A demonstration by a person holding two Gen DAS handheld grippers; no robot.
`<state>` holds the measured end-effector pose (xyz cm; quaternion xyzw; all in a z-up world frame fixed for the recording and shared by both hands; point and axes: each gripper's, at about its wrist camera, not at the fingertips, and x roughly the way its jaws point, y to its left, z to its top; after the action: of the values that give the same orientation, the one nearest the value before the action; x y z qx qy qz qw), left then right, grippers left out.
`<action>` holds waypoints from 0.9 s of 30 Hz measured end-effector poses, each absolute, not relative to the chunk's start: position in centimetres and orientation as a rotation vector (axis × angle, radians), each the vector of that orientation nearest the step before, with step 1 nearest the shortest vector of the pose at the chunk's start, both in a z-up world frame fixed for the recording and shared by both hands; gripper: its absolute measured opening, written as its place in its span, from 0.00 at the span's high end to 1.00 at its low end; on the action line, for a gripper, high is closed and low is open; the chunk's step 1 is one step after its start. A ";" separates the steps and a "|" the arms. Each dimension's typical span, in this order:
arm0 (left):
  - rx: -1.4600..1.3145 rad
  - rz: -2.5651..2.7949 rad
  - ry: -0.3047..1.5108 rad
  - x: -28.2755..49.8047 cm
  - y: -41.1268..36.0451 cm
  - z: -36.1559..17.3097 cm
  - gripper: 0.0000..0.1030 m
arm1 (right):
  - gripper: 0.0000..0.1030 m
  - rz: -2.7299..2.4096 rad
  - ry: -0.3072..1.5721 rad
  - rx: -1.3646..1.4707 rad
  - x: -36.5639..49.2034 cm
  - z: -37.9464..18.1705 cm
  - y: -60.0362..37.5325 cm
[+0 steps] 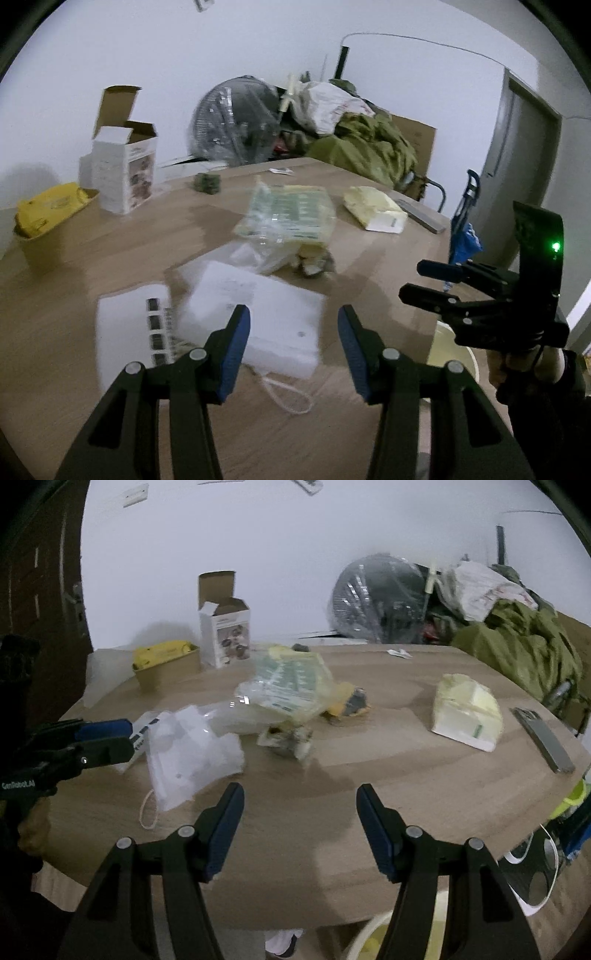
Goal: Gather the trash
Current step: 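Move both tools back over the table toward the white packages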
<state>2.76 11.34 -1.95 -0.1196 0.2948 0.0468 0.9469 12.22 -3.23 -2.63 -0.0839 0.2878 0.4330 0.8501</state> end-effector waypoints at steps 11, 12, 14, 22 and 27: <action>-0.290 0.223 0.608 0.2 14.6 -2.4 0.52 | 0.25 1.023 0.602 -0.226 11.8 -2.7 2.0; -0.294 0.235 0.609 -0.1 15.0 -2.5 0.52 | 0.25 1.037 0.602 -0.231 11.7 -2.7 2.6; -0.303 0.256 0.610 -0.5 15.5 -2.6 0.52 | 0.25 1.062 0.602 -0.241 11.6 -2.8 3.8; -0.343 0.360 0.624 -2.2 18.0 -3.0 0.52 | 0.24 1.151 0.614 -0.293 11.0 -2.8 8.1; -0.368 0.411 0.641 -2.8 19.3 -3.4 0.52 | 0.18 1.193 0.627 -0.356 10.6 -3.4 10.8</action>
<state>-2.80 19.29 -3.40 -0.1783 0.3112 0.1992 0.9120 10.61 10.76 -3.37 -0.1640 0.2888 0.5495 0.7666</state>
